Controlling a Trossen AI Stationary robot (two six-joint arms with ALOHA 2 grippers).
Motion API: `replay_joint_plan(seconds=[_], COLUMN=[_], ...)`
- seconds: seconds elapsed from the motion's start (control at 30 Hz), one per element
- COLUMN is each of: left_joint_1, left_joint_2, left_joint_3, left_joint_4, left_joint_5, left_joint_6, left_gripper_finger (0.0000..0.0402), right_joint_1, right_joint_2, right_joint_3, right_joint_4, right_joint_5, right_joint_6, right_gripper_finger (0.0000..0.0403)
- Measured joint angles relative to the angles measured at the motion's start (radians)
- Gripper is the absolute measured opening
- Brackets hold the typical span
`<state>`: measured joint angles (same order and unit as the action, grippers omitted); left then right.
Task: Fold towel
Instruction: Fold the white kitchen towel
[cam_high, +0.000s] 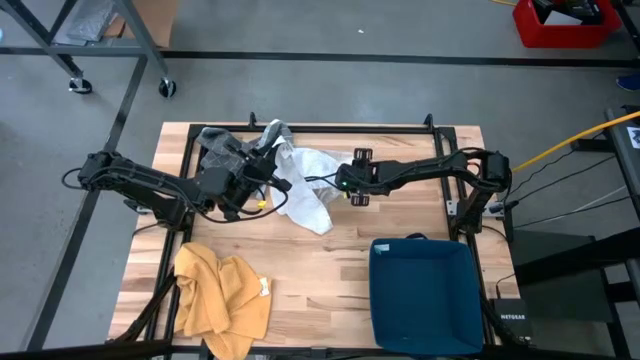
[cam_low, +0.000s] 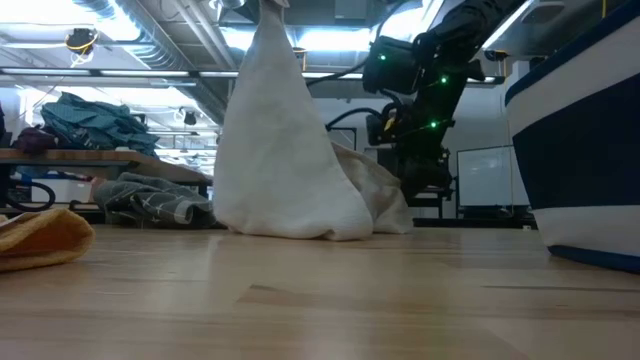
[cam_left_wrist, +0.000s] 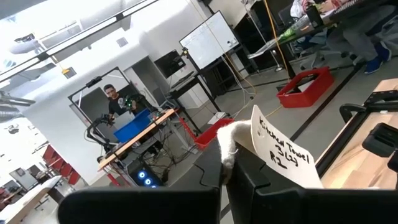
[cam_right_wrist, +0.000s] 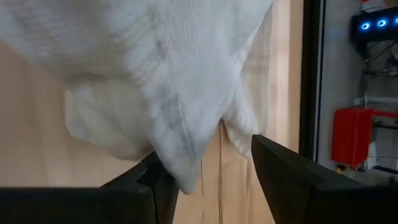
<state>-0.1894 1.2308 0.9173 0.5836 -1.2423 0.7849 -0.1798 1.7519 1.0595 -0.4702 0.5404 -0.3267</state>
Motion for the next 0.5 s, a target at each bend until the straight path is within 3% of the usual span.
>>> replay_joint_plan(seconds=[0.5], left_joint_1=[0.000], left_joint_2=[0.000], left_joint_3=[0.000], left_joint_4=[0.000], left_joint_5=[0.000], left_joint_6=[0.000], left_gripper_finger=[0.0000], right_joint_1=[0.004], right_joint_2=[0.000], right_joint_3=[0.000], right_joint_4=[0.046], right_joint_5=[-0.089], right_joint_6=[0.005], right_gripper_finger=[0.0189])
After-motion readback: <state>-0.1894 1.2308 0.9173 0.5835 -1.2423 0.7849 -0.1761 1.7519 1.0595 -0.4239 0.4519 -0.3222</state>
